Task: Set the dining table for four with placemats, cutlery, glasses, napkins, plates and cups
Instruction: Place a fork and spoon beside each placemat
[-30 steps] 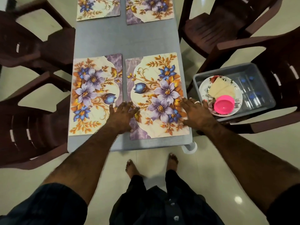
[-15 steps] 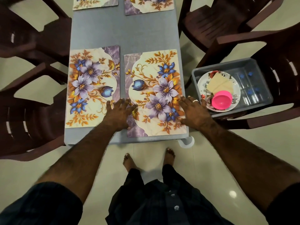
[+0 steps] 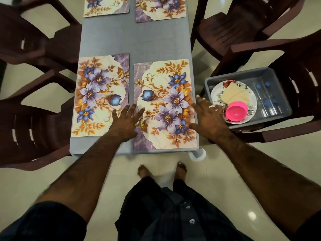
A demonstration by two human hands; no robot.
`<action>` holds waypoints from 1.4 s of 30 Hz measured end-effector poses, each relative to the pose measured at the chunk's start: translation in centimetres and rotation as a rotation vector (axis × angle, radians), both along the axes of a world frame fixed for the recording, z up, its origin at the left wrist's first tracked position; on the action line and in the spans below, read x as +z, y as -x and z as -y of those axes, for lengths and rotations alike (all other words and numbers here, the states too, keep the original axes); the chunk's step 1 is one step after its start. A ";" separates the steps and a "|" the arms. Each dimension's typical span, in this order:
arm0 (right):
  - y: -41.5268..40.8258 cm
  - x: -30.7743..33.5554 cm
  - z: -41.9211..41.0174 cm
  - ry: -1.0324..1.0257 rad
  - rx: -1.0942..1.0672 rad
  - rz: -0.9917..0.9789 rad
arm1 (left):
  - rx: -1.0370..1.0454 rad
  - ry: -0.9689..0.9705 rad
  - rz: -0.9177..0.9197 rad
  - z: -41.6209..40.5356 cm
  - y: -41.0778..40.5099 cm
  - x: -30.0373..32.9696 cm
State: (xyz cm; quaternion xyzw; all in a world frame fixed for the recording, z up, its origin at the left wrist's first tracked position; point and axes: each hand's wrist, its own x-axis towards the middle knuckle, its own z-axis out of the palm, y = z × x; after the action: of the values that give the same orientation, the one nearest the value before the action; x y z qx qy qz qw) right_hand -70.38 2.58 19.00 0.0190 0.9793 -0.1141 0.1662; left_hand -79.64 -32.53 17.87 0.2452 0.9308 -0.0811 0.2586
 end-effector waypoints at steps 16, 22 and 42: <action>-4.6 -0.9 -12.8 -0.103 -0.271 0.373 | -0.175 -0.576 0.044 -21.8 0.6 0.2; -5.4 -1.6 -21.0 -0.050 -0.331 0.336 | -0.158 -0.523 0.176 -30.3 -0.6 -0.3; -1.5 -18.5 -41.4 0.374 -0.246 0.497 | 0.528 -0.338 0.270 -51.1 -2.9 -15.7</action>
State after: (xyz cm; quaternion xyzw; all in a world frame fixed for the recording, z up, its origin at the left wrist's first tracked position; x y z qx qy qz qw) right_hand -68.86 43.95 0.50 0.1337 0.8611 -0.3032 0.3856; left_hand -76.73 18.55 2.21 0.0437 0.9197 0.1772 0.3475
